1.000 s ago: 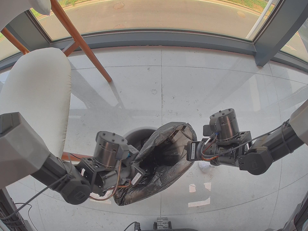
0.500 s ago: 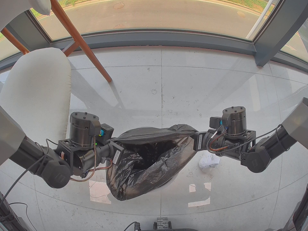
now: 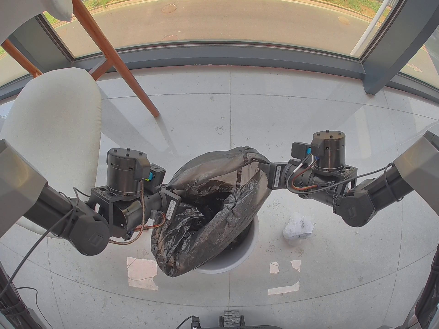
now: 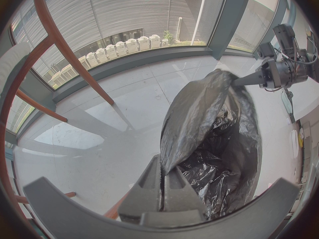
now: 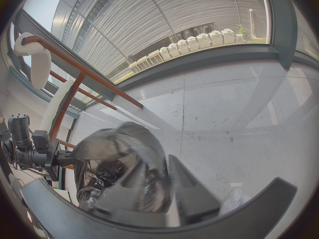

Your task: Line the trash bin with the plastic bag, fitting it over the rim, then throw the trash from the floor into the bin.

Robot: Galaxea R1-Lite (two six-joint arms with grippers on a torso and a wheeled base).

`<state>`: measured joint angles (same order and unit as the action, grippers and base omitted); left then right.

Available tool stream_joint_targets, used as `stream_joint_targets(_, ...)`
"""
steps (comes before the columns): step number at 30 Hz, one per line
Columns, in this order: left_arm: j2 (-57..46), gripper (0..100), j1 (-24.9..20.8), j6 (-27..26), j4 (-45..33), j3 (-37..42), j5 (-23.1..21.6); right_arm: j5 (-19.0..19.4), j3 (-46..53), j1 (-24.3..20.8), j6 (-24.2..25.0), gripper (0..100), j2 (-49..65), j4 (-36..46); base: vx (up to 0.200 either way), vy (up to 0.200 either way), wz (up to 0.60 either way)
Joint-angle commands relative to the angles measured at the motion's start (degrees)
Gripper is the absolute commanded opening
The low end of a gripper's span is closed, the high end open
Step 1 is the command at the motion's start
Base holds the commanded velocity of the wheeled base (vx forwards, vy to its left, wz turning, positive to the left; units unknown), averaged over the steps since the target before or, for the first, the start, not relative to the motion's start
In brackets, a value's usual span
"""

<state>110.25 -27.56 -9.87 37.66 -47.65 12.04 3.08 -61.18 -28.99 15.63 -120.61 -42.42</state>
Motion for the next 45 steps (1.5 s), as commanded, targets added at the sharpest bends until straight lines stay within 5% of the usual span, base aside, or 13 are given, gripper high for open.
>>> stream_joint_targets(1, 1.63, 0, 0.67, -0.06, 0.05, -0.6, 0.08, 0.17, 1.59, 0.69, 0.9, 100, 0.82, 1.82, 0.0, 0.0, 0.0)
stream_joint_targets(4, 1.72, 0, 0.76, -0.06, 0.14, -0.6, 0.08, 0.43, 6.43, 0.07, 2.65, 100, 4.33, 3.14, 0.0, 0.0, 0.0)
stream_joint_targets(11, 2.16, 0, 0.76, -0.06, 0.14, -0.69, 0.0, -1.15, 14.69, -10.56, 14.96, 100, 8.29, 3.14, 0.0, 0.0, 0.0)
stream_joint_targets(17, 2.34, 0, 0.93, -0.06, 0.14, -0.86, 0.0, -6.69, 14.16, -16.45, 22.52, 100, 4.95, 2.52, 0.0, 0.0, 0.0)
stream_joint_targets(36, 2.07, 0, 0.93, -0.06, 0.22, -0.51, 0.0, -9.32, 1.77, -15.66, 27.44, 100, -9.73, 2.96, 0.0, 0.0, 0.0)
stream_joint_targets(37, 2.07, 0, 0.93, -0.06, 0.22, -0.42, 0.0, -9.41, 0.98, -15.66, 27.53, 0, -10.17, 2.96, 0.0, 0.0, 0.0)
stream_joint_targets(45, 1.98, 0, 0.93, -0.06, 0.31, 0.54, 0.0, -9.76, 1.51, -15.57, 27.53, 0, -8.23, 4.37, 0.0, 0.0, 0.0)
